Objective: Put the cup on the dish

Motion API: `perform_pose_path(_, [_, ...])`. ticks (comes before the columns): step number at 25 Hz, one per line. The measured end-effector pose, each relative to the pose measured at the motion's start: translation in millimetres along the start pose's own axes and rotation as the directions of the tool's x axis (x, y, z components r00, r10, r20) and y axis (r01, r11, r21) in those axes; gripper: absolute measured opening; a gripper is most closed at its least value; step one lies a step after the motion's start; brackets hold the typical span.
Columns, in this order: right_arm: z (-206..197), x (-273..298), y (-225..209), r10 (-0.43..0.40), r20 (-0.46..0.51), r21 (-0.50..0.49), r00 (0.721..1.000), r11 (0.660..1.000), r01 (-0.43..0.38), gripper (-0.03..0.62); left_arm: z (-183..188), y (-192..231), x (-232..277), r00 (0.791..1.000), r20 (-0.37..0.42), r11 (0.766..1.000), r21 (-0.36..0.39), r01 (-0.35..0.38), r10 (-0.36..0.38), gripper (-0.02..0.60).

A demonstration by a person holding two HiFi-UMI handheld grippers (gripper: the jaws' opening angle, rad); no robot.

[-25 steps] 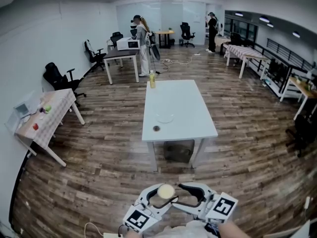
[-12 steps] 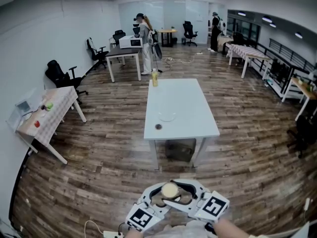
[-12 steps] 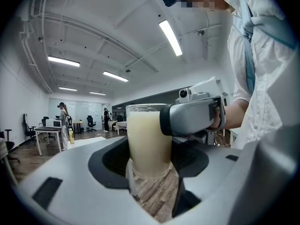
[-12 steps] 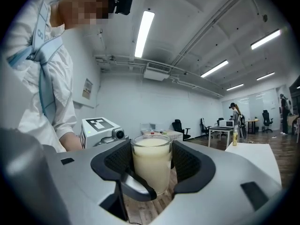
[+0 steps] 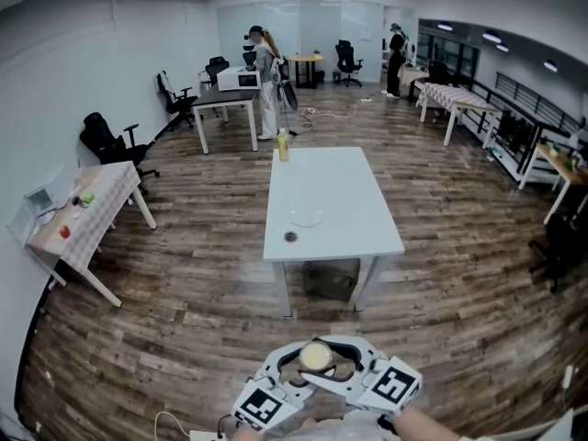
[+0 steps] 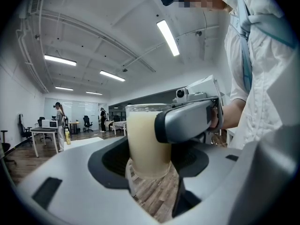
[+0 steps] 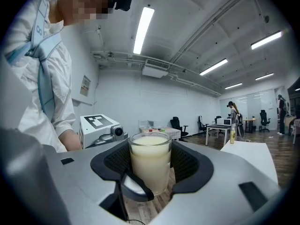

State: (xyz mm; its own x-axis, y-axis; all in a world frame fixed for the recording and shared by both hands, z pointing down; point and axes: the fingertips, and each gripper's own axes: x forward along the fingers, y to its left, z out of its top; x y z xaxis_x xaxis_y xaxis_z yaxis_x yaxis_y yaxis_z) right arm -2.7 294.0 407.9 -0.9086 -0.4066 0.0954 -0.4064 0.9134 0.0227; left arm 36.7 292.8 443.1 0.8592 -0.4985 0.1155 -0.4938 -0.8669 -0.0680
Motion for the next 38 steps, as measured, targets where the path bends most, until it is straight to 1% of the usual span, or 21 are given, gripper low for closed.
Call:
perform_pose_path(6, [-0.6,-0.6,-2.4,-0.02,0.016,0.031,1.0,0.999,0.02,0.276,-1.0,-1.0,1.1,0.999,0.01,0.999,-0.005,0.034,-0.034,0.256])
perform_pose_path(8, [-0.9,-0.1,-2.7,-0.024,0.018,0.03,1.0,0.999,0.024,0.276,1.1,-0.9,-0.2,0.999,0.033,0.999,-0.011,0.043,-0.043,0.258])
perform_pose_path(10, [-1.1,1.7,-3.6,-0.032,0.019,0.029,0.999,0.999,0.031,0.276,4.7,1.5,-4.7,0.996,0.067,0.998,-0.032,0.052,-0.05,0.261])
perform_pose_path(13, [-2.4,1.7,-7.3,-0.044,0.024,0.049,0.999,0.998,0.043,0.276,5.2,5.6,-11.5,0.994,0.094,0.997,-0.053,0.061,-0.056,0.302])
perform_pose_path(17, [-0.5,-1.5,-15.3,-0.064,0.034,0.071,0.997,0.996,0.062,0.276,0.6,10.1,-22.0,0.994,0.091,0.996,-0.055,0.066,-0.061,0.308])
perform_pose_path(20, [1.1,-5.9,-22.5,-0.088,0.041,0.079,0.995,0.993,0.085,0.276,-3.7,12.0,-36.3,0.992,0.104,0.994,-0.079,0.082,-0.073,0.308])
perform_pose_path(22, [0.9,-8.7,-28.4,-0.107,0.039,0.082,0.994,0.991,0.104,0.276,-5.5,15.9,-45.5,0.99,0.119,0.991,-0.104,0.082,-0.069,0.308])
perform_pose_path(24, [0.7,-11.4,-34.7,-0.122,0.037,0.084,0.992,0.989,0.119,0.276,-8.5,22.3,-51.7,0.991,0.123,0.99,-0.122,0.065,-0.05,0.307])
perform_pose_path(27, [1.4,-15.2,-44.5,-0.137,0.036,0.079,0.99,0.988,0.133,0.276,-9.4,30.9,-53.5,0.99,0.135,0.989,-0.137,0.051,-0.032,0.304])
perform_pose_path(28, [1.8,-16.0,-47.7,-0.139,0.037,0.079,0.99,0.988,0.136,0.276,-8.1,32.7,-52.7,0.989,0.143,0.989,-0.135,0.052,-0.032,0.292])
perform_pose_path(30, [1.7,-16.0,-54.0,-0.142,0.036,0.079,0.989,0.987,0.139,0.276,-6.3,35.1,-50.5,0.988,0.148,0.99,-0.128,0.058,-0.039,0.23])
perform_pose_path(32, [0.4,-14.0,-61.4,-0.144,0.032,0.081,0.989,0.987,0.141,0.276,-6.6,38.2,-47.6,0.988,0.146,0.989,-0.133,0.068,-0.048,0.12])
perform_pose_path(34, [-2.0,-11.0,-72.7,-0.146,0.032,0.085,0.989,0.986,0.143,0.276,-7.4,43.5,-42.9,0.987,0.15,0.984,-0.155,0.085,-0.061,0.019])
perform_pose_path(35, [-2.7,-9.0,-79.5,-0.145,0.033,0.085,0.989,0.986,0.142,0.276,-6.8,47.2,-39.7,0.985,0.157,0.983,-0.16,0.092,-0.067,0.002])
perform_pose_path(38, [-5.2,-2.7,-105.7,-0.143,0.035,0.089,0.989,0.986,0.14,0.276,-5.2,62.7,-26.1,0.984,0.161,0.983,-0.157,0.096,-0.07,0.0])
